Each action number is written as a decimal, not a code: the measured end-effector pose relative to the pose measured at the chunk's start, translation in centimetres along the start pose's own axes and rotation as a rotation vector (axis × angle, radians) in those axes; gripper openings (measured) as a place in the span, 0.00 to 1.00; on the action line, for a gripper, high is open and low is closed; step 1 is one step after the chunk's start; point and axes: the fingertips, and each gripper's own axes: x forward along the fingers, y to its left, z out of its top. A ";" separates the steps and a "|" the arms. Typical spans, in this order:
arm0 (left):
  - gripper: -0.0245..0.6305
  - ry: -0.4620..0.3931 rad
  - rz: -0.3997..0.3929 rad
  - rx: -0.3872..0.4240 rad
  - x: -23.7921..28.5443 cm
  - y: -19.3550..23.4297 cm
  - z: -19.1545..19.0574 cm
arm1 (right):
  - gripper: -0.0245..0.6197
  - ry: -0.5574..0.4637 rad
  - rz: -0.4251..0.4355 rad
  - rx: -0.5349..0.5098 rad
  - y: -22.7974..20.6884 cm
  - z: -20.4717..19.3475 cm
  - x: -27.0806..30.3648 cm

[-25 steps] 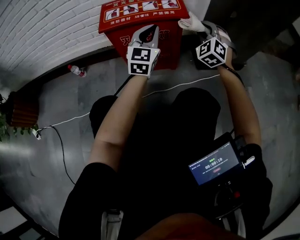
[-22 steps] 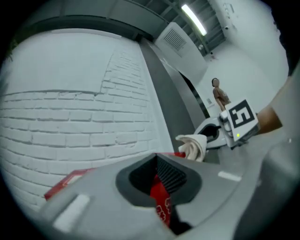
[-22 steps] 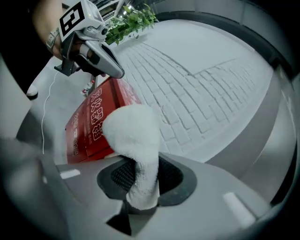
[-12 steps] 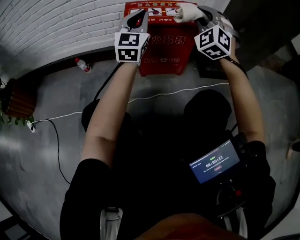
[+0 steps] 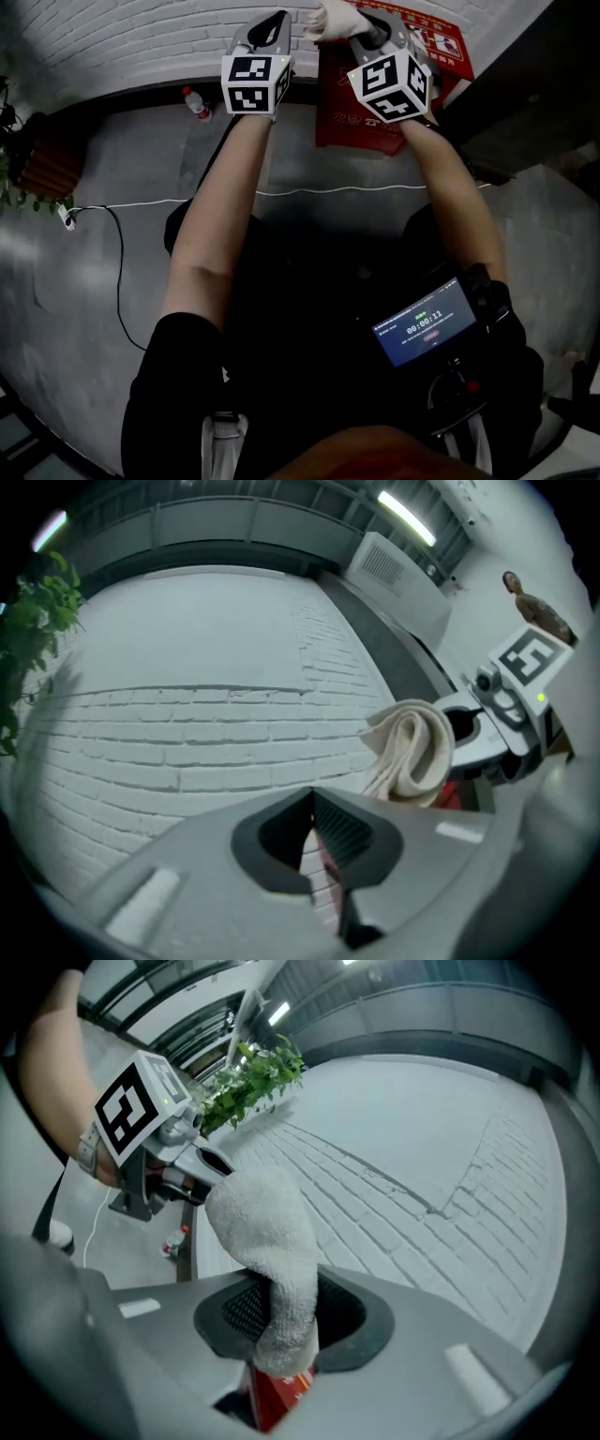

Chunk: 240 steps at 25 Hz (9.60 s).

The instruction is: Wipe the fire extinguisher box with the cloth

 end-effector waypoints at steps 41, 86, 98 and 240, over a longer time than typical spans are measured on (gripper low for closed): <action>0.04 0.134 -0.085 -0.117 3.3 12.1 -13.0 | 0.20 -0.083 -0.258 1.570 14.3 -7.2 16.4; 0.04 0.384 -0.303 0.001 6.2 3.4 -28.8 | 0.19 -0.110 -0.625 2.262 25.2 -23.1 16.6; 0.04 0.550 -0.327 0.021 5.0 1.0 -37.4 | 0.19 -0.071 -0.615 2.311 31.4 -28.2 17.7; 0.04 0.317 -0.087 -0.083 10.2 1.2 -5.4 | 0.18 0.375 0.438 -0.202 -0.6 -10.0 16.7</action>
